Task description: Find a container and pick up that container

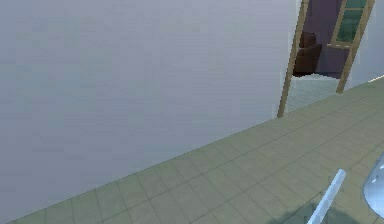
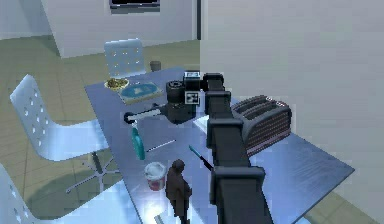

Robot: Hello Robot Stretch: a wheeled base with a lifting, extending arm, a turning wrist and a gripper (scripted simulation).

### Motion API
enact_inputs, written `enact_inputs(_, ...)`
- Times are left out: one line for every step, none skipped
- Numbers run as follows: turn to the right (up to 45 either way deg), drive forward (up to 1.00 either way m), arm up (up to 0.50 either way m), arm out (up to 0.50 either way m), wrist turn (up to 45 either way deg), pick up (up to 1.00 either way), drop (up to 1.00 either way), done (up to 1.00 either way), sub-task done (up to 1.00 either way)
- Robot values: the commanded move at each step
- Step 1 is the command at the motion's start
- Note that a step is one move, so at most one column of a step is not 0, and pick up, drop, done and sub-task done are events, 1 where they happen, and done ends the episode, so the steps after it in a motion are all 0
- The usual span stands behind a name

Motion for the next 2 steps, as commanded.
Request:
enact_inputs(0.0, 0.00, -0.30, 0.00, 0.0, 0.00, 0.00, 0.00, 0.00)
enact_inputs(0.0, 0.00, 0.00, 0.00, 0.0, 1.00, 0.00, 0.00, 0.00)
